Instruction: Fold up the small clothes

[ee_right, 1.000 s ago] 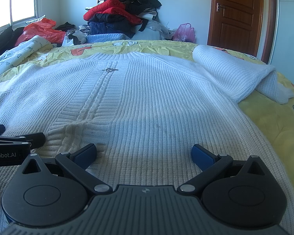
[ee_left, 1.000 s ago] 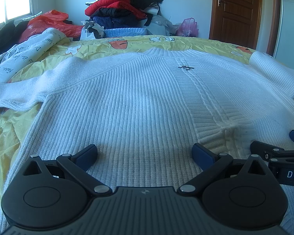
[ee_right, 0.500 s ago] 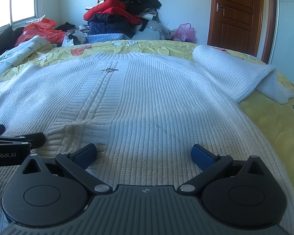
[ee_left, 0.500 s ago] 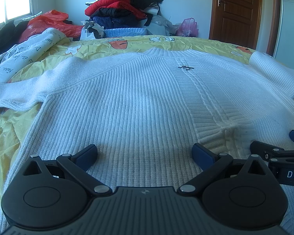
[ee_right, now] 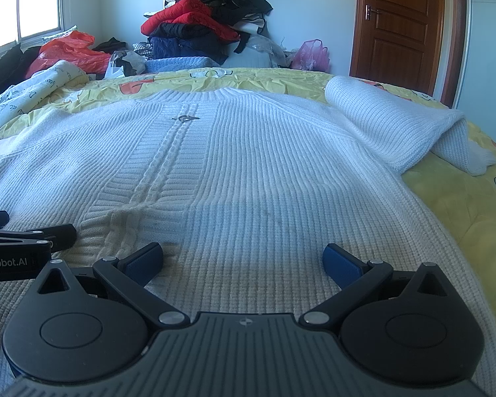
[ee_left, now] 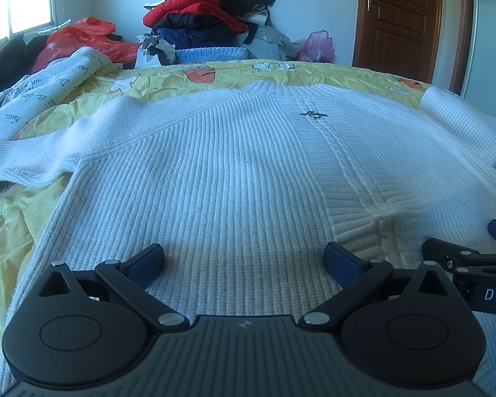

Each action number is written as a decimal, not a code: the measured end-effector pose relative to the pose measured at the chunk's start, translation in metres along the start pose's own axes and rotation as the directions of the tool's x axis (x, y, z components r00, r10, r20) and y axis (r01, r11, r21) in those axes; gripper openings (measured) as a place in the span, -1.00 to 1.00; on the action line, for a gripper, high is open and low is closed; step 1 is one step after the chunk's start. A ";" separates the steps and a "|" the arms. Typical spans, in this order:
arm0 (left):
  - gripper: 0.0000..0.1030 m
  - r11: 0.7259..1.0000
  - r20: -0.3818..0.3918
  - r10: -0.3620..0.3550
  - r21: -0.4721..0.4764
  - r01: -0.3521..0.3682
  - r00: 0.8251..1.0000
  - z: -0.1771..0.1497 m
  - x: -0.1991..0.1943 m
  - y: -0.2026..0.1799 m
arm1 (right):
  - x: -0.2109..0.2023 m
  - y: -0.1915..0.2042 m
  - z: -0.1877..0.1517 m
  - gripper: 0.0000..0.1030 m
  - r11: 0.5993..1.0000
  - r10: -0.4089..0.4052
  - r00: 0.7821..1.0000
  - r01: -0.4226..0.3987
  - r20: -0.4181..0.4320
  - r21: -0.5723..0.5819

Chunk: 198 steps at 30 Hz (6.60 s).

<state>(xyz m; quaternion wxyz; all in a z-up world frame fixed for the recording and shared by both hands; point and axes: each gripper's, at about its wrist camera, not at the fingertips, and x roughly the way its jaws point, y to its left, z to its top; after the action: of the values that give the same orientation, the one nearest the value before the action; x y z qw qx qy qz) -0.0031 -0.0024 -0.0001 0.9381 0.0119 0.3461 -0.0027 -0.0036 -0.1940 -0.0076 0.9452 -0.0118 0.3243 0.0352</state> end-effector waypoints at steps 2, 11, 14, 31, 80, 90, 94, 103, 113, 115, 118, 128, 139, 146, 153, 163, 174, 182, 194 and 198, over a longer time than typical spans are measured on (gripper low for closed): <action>1.00 1.000 0.000 0.000 0.000 0.000 1.000 0.000 0.000 0.000 | 0.000 0.000 0.000 0.99 1.000 0.001 1.000 -0.001 -0.001 0.000; 1.00 1.000 0.000 0.000 0.000 0.000 1.000 0.000 0.000 0.000 | -0.035 -0.066 0.017 1.00 0.959 0.202 0.978 -0.209 0.055 0.194; 1.00 1.000 0.000 0.001 0.000 -0.001 1.000 0.000 0.000 0.000 | -0.050 -0.124 0.031 1.00 0.912 0.200 0.956 -0.262 0.216 0.316; 1.00 1.000 0.000 -0.001 0.000 0.001 1.000 0.000 0.000 0.000 | 0.063 -0.399 0.053 0.58 0.519 -0.141 0.979 -0.054 0.148 0.853; 1.00 1.000 0.002 -0.008 -0.005 0.008 1.000 0.001 0.000 -0.007 | 0.014 -0.038 0.073 0.23 0.853 0.424 0.884 -0.463 0.197 0.242; 1.00 0.957 -0.007 -0.229 -0.185 0.224 0.973 0.035 -0.009 0.000 | 0.009 -0.105 0.019 0.26 0.829 0.374 0.908 -0.418 0.187 0.372; 1.00 0.820 -0.010 -0.429 -0.425 0.384 0.903 0.067 0.019 0.005 | 0.017 -0.104 0.013 0.32 0.805 0.390 0.899 -0.437 0.198 0.402; 0.73 0.761 -0.062 -0.453 -0.546 0.350 0.889 0.083 0.067 -0.025 | 0.022 -0.114 0.009 0.38 0.730 0.442 0.864 -0.502 0.240 0.464; -0.70 0.865 -0.128 -0.344 -0.429 0.261 0.930 0.091 0.079 -0.048 | 0.022 -0.113 0.010 0.45 0.715 0.459 0.852 -0.523 0.252 0.464; -0.75 0.888 -0.102 -0.320 -0.378 0.261 0.942 0.097 0.067 -0.046 | 0.022 -0.113 0.010 0.45 0.715 0.459 0.852 -0.523 0.252 0.464; -0.76 0.926 0.007 -0.280 -0.264 0.271 0.960 0.115 0.042 -0.051 | 0.022 -0.113 0.010 0.44 0.717 0.458 0.853 -0.521 0.251 0.463; -0.76 0.972 0.103 -0.103 -0.202 0.123 0.989 0.139 0.022 0.008 | 0.023 -0.114 0.011 0.44 0.720 0.457 0.854 -0.519 0.249 0.460; -0.19 0.979 -0.051 0.085 -0.182 -0.093 0.995 0.089 0.051 0.026 | 0.023 -0.115 0.012 0.45 0.727 0.456 0.857 -0.514 0.241 0.455; 0.85 0.976 0.188 0.064 -0.216 -0.022 0.980 0.095 0.009 0.017 | 0.024 -0.113 0.012 0.46 0.734 0.453 0.860 -0.509 0.235 0.449; 0.92 0.997 0.034 -0.042 -0.060 0.044 0.999 0.067 0.063 -0.005 | 0.018 -0.105 0.025 0.43 0.790 0.422 0.889 -0.457 0.179 0.408; 1.00 0.998 0.010 -0.052 -0.017 0.053 0.999 0.066 0.066 -0.017 | 0.072 -0.102 0.130 0.75 0.929 0.271 0.951 -0.299 0.147 0.218; 1.00 0.997 0.036 -0.068 -0.039 0.069 0.997 0.064 0.059 -0.013 | 0.122 -0.085 0.112 0.63 0.987 0.151 0.988 -0.149 0.031 -0.065; 1.00 0.970 0.178 0.054 -0.243 -0.009 0.982 0.034 -0.018 0.095 | 0.119 -0.083 0.112 0.72 0.986 0.150 0.988 -0.147 0.033 -0.083; 0.99 0.426 0.020 0.289 -0.898 -0.110 0.957 0.007 -0.015 0.368 | 0.119 -0.082 0.111 0.77 0.984 0.154 0.988 -0.150 0.033 -0.090; 0.96 0.401 0.035 0.269 -0.913 -0.079 0.963 0.009 -0.001 0.385 | 0.119 -0.082 0.111 0.77 0.985 0.153 0.988 -0.149 0.033 -0.092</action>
<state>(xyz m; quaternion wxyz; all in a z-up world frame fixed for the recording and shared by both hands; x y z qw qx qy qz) 0.0075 0.3819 0.0153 0.8181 -0.4580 0.2055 0.2805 0.1639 -0.2640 0.0072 0.9447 -0.0284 0.3034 0.1215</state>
